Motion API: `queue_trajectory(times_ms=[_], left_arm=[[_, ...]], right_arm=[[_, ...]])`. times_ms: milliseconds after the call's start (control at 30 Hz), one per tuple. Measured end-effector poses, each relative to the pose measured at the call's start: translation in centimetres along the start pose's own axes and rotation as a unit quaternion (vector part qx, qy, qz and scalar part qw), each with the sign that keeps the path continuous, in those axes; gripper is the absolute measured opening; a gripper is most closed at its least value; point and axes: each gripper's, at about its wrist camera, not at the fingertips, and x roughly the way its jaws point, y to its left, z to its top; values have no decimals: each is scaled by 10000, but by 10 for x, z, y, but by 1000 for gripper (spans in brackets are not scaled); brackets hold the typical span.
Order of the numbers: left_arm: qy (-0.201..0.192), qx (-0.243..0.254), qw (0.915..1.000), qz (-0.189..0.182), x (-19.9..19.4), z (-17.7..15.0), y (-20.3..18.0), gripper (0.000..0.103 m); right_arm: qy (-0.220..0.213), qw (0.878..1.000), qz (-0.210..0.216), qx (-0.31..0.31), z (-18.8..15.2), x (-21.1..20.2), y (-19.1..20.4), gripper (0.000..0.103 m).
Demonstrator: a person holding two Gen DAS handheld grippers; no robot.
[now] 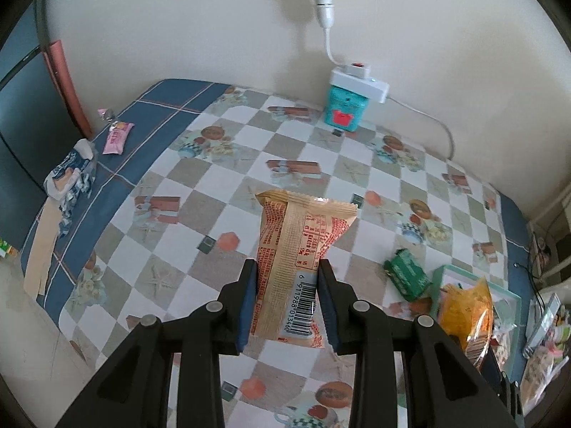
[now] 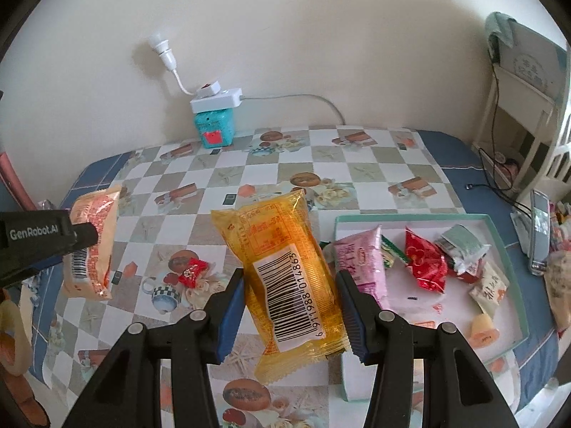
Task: Organize snacks
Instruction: 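Carry the bread pack with the left tool while the right tool carries the yellow pack over the tray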
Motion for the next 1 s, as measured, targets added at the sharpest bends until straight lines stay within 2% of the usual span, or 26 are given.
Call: queue_trajectory(times_ms=[300,500,800,1000], left_arm=[[12,169,9998,-114,-5,-6,-24,35],[83,210,9996,-171,-3,-10,-33,35],[159,598,9973,-402,-7,-24,-71,35],[249,1030,9923,-644,-11,-42,-108,35]], right_arm=[[76,9990,-215,381,4,1,-41,53],[131,9953,-316,906,4,3,-87,53],[118,9835,-615,1696,-2,-4,-160,53],[139,9733,-790,2151,-10,-8,-202,53]])
